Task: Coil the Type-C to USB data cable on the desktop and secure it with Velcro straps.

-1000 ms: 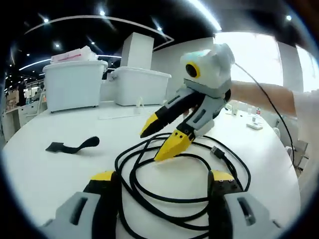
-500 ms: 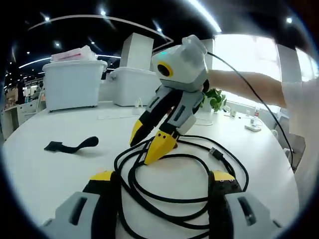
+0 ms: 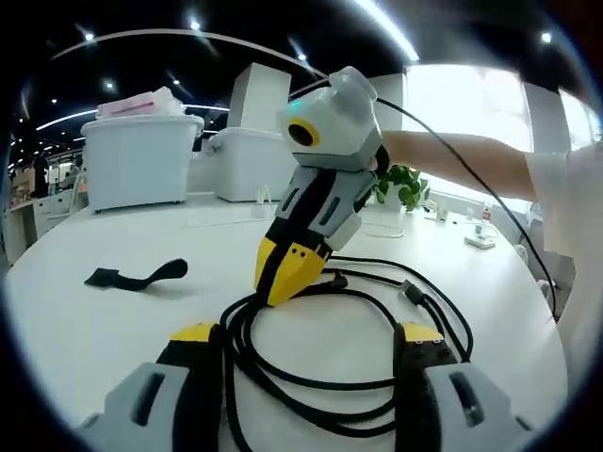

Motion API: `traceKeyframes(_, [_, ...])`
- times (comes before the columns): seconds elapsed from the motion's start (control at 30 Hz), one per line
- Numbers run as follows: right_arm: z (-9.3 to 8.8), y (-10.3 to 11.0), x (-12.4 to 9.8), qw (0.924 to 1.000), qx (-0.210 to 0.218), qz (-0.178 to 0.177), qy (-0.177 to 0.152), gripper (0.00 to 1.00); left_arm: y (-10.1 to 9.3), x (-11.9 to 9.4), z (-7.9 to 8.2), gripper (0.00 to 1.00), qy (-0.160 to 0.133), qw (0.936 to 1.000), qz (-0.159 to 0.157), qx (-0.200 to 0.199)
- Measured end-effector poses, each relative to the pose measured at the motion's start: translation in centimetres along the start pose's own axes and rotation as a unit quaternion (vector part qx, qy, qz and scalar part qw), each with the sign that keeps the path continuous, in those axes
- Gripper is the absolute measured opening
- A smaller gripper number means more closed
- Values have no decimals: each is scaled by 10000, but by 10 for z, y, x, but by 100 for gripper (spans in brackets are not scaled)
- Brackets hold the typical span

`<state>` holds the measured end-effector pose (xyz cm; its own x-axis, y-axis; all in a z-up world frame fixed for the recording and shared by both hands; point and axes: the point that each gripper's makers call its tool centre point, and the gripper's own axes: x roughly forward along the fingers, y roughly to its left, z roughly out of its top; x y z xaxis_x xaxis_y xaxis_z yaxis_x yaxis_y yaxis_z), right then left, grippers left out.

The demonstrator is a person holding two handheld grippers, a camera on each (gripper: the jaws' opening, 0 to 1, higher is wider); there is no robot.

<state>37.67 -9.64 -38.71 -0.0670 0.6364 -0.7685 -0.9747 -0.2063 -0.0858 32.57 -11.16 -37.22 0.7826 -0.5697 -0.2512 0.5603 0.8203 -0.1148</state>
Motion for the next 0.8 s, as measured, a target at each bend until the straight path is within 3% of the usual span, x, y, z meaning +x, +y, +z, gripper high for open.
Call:
traceKeyframes(0.23, [6,17,-6,9986,-521,-78,69,1,7,-2,5,75,-108,9998,95,-153])
traceKeyframes(0.33, [18,31,-15,9970,-745,-158,-107,1,11,-1,6,73,-144,9994,209,-218])
traceKeyframes(0.43, [26,37,-24,9956,-868,-281,-216,1,16,0,0,67,21,9992,396,-105])
traceKeyframes(0.57, [24,42,-31,9947,-931,-409,-151,1,16,0,-3,49,173,9981,543,249])
traceKeyframes(0.67, [22,43,-35,9946,-913,-475,-130,1,16,-1,-3,28,292,9960,646,545])
traceKeyframes(0.73, [20,45,-38,9950,-852,-497,-124,2,21,-2,-3,17,407,9933,818,710])
traceKeyframes(0.8, [18,47,-39,9955,-788,-523,-114,2,24,-2,-3,11,515,9880,931,1121])
